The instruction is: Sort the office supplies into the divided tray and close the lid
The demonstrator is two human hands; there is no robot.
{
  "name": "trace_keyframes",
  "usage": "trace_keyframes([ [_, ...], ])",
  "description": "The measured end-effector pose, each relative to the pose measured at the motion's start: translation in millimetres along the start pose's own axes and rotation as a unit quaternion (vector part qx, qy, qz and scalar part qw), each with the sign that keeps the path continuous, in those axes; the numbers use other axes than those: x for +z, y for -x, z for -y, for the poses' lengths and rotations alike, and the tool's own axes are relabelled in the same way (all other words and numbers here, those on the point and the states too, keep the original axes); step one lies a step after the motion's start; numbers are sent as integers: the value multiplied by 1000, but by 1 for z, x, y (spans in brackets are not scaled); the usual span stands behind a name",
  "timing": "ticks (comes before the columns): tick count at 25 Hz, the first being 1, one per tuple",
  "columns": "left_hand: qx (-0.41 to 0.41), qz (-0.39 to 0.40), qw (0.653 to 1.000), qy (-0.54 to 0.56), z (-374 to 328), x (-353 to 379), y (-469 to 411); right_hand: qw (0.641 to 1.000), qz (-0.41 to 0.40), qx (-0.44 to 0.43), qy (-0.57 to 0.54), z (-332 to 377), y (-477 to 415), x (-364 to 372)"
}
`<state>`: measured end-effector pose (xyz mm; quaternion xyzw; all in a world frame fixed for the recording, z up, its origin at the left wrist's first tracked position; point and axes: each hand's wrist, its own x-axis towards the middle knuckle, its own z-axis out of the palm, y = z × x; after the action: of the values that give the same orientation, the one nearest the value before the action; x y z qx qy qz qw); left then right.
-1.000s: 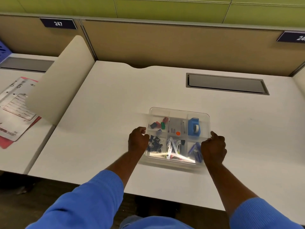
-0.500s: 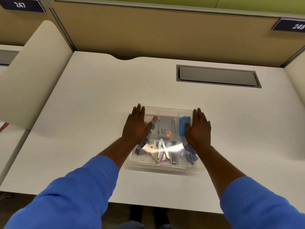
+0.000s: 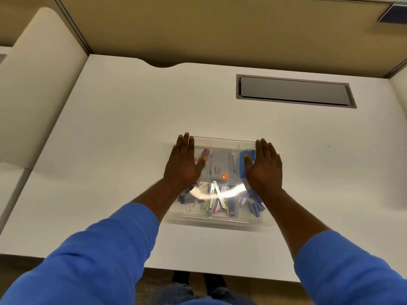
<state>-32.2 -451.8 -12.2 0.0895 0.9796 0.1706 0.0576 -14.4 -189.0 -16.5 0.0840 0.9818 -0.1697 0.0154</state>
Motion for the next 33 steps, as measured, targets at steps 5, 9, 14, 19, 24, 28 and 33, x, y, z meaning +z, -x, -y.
trace_keyframes([
  [5, 7, -23, 1000, -13, 1, 5, 2, 1000, -16, -8, 0, 0, 3, 3],
  [9, 5, 6, 999, -42, 1, -1, 3, 1000, 7, -6, 16, 1, 3, -1],
  [14, 12, 4, 998, -58, -3, -12, 14, 999, -2, -37, 18, 4, 15, -14],
  [19, 47, 13, 997, -55, -6, -2, 66, 997, 15, -74, -2, -6, 67, -16],
  [24, 45, 32, 997, -46, -2, 4, 90, 996, 32, -84, 18, -22, 97, -10],
  [28, 56, 23, 997, -47, -3, 9, 94, 995, 44, -82, 34, -25, 98, -7],
  [33, 63, -2, 998, -30, -1, 15, 95, 996, 29, -82, 29, -28, 98, -1],
])
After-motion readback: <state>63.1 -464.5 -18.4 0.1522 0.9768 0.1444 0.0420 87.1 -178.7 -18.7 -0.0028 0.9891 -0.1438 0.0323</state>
